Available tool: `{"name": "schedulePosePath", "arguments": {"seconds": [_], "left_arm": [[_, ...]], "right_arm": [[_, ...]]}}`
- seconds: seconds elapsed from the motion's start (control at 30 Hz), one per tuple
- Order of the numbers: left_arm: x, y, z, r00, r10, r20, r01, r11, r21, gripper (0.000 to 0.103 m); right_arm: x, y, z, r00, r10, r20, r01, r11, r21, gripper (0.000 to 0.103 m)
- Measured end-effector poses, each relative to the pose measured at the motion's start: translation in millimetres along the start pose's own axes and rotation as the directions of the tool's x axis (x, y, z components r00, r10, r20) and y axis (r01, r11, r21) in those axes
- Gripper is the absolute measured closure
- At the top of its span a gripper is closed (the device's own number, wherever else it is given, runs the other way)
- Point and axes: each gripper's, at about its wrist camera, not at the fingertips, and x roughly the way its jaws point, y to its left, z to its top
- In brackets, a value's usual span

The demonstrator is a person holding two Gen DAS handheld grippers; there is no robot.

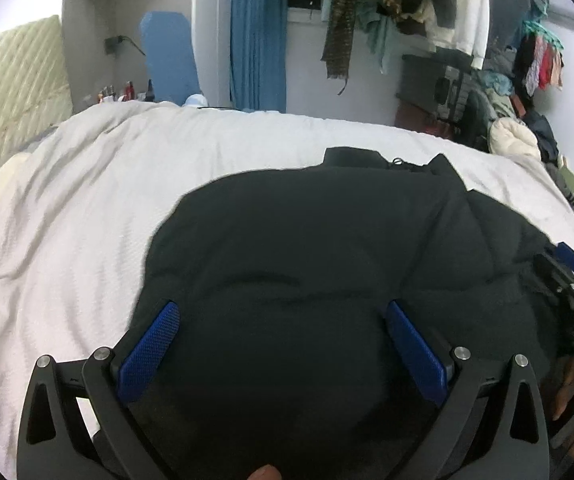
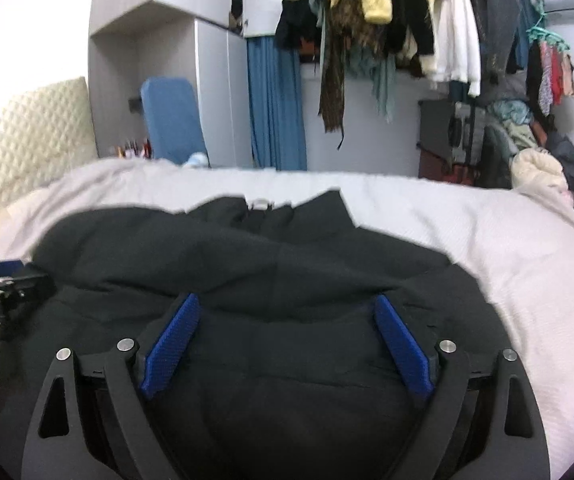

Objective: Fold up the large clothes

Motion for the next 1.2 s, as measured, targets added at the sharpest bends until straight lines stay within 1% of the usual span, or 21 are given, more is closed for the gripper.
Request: {"name": "schedulePosePath", "arguments": {"seconds": [0.1, 0.17, 0.23, 0.27, 0.4, 0.47, 0.5, 0.57, 0.67, 0.73, 0.83, 1.0, 1.07, 1.2], "left_arm": [[-33, 2, 8, 1.000, 0.009, 0.021, -0.008, 1.000, -0.006, 0.000], [-62, 3, 14, 0.999, 0.014, 0.045, -0.014, 1.000, -0.011, 0.000], [-93, 3, 22, 0.998, 0.006, 0.069, -0.005, 1.000, -0.019, 0.000], [-110, 2, 26, 0.997, 0.006, 0.080, -0.004, 1.000, -0.018, 0.000], [-184, -7, 38, 0.989, 0.018, 0.148, -0.017, 1.000, -0.010, 0.000], [-222, -9, 42, 0.984, 0.001, 0.177, 0.003, 1.000, -0.021, 0.000], [-243, -11, 43, 0.981, -0.011, 0.194, 0.017, 1.000, -0.025, 0.000], [-284, -14, 41, 0.975, -0.019, 0.222, 0.026, 0.999, -0.028, 0.000], [-335, -18, 36, 0.966, -0.020, 0.258, 0.027, 0.999, -0.024, 0.000], [-373, -20, 28, 0.958, -0.022, 0.286, 0.029, 0.999, -0.023, 0.000], [-422, -15, 13, 0.949, -0.049, 0.310, 0.063, 0.997, -0.035, 0.000], [-479, 12, -9, 0.950, -0.060, 0.306, 0.084, 0.994, -0.066, 0.000], [-495, 29, -16, 0.954, -0.047, 0.295, 0.071, 0.995, -0.073, 0.000], [-523, 79, -28, 0.963, -0.009, 0.269, 0.038, 0.994, -0.102, 0.000]], "right_arm": [[-31, -4, 23, 1.000, -0.002, 0.018, 0.002, 1.000, 0.007, 0.011], [-56, -5, 39, 0.999, -0.009, 0.048, 0.009, 1.000, 0.006, 0.011], [-90, -2, 58, 0.996, -0.009, 0.088, 0.009, 1.000, -0.001, 0.008], [-99, -1, 64, 0.995, -0.007, 0.099, 0.008, 1.000, -0.002, 0.007], [-167, 9, 94, 0.987, -0.013, 0.160, 0.018, 0.999, -0.029, 0.005], [-199, 13, 104, 0.981, -0.005, 0.192, 0.012, 0.999, -0.036, 0.004], [-222, 15, 110, 0.977, -0.002, 0.212, 0.011, 0.999, -0.041, 0.003], [-248, 19, 116, 0.972, 0.001, 0.236, 0.011, 0.999, -0.051, 0.003], [-294, 22, 120, 0.966, 0.004, 0.260, 0.011, 0.998, -0.055, 0.003], [-315, 20, 121, 0.964, 0.007, 0.264, 0.006, 0.999, -0.051, 0.003], [-349, 18, 119, 0.970, 0.015, 0.243, -0.002, 0.999, -0.053, 0.003], [-391, 9, 109, 0.980, 0.024, 0.195, -0.009, 0.997, -0.079, 0.003], [-408, -1, 103, 0.981, 0.041, 0.189, -0.026, 0.996, -0.080, 0.003], [-430, -27, 93, 0.985, 0.047, 0.166, -0.037, 0.998, -0.059, 0.003]]}}
